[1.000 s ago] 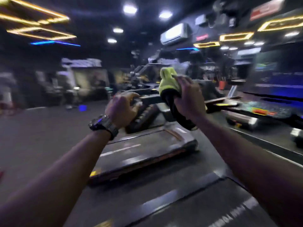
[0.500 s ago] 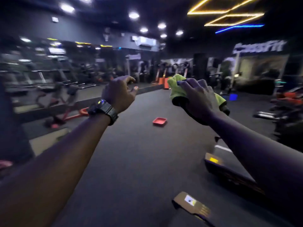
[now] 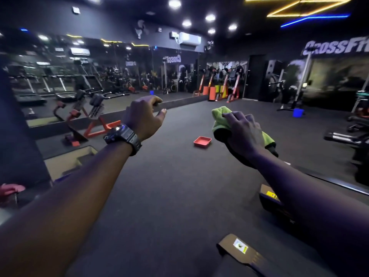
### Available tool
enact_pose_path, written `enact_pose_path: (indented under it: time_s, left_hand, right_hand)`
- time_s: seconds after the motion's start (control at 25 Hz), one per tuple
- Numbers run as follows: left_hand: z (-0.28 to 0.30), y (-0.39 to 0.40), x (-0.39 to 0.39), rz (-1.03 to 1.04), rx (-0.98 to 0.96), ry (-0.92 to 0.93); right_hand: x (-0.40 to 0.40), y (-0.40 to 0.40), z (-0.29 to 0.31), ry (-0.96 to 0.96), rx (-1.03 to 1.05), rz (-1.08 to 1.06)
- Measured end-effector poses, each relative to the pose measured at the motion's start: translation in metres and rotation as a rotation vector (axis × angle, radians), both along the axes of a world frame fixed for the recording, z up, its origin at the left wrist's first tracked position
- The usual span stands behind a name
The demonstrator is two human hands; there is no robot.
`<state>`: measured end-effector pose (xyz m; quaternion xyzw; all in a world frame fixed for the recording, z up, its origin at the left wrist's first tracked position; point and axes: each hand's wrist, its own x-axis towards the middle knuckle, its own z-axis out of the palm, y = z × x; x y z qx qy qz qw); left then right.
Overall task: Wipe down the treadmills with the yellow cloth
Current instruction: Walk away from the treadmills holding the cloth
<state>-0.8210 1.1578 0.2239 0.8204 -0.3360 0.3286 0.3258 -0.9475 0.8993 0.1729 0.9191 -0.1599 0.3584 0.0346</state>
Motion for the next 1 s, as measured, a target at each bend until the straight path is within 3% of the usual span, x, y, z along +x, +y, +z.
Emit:
enact_pose_path:
  time_s: [0.32,0.64,1.0]
  left_hand:
    - [-0.043,-0.061,0.201,-0.082,0.047,0.049]
    - [-0.033,-0.125,0.368,-0.166,0.116,0.099]
    - [-0.058,-0.267,0.500,-0.154,0.155,0.137]
  right_hand:
    - [0.149,-0.043,-0.029,0.039,0.064,-0.192]
    - [0.302,-0.075,-0.018,0.094,0.090,-0.270]
    - [0.446,-0.209,-0.040,0.095,0.105,-0.279]
